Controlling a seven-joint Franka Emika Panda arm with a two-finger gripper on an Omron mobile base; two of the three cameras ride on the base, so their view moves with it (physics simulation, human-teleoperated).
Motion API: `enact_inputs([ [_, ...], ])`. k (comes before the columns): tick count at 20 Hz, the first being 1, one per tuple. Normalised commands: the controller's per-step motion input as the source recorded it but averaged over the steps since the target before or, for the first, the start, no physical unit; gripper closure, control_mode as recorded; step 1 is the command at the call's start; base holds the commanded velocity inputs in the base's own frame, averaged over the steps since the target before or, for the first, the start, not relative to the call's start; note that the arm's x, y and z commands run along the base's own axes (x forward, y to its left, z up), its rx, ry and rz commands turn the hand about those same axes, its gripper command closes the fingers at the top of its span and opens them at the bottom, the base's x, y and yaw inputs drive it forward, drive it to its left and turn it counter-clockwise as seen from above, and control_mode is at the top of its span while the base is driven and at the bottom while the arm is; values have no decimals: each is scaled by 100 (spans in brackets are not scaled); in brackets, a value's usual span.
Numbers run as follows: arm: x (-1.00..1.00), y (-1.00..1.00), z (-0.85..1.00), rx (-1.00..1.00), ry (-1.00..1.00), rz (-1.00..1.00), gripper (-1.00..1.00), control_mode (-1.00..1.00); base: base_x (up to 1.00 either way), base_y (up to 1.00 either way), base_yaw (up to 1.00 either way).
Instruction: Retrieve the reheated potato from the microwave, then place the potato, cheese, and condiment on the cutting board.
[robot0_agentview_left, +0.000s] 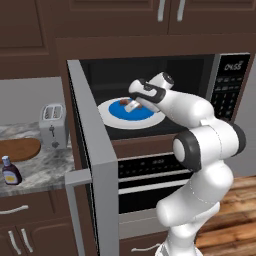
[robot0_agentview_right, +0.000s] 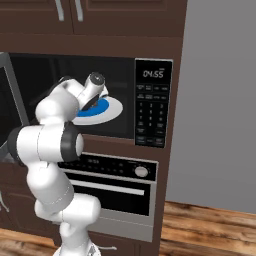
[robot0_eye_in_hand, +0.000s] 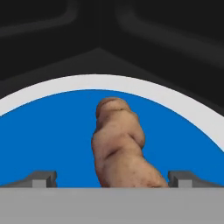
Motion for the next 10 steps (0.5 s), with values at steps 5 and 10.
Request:
enact_inputs([
  [5,0,1,-18,-4,0,1,100,-100,0,0,0],
  [10,0,0,-12,-1,0,0,100,-100,0,0,0],
])
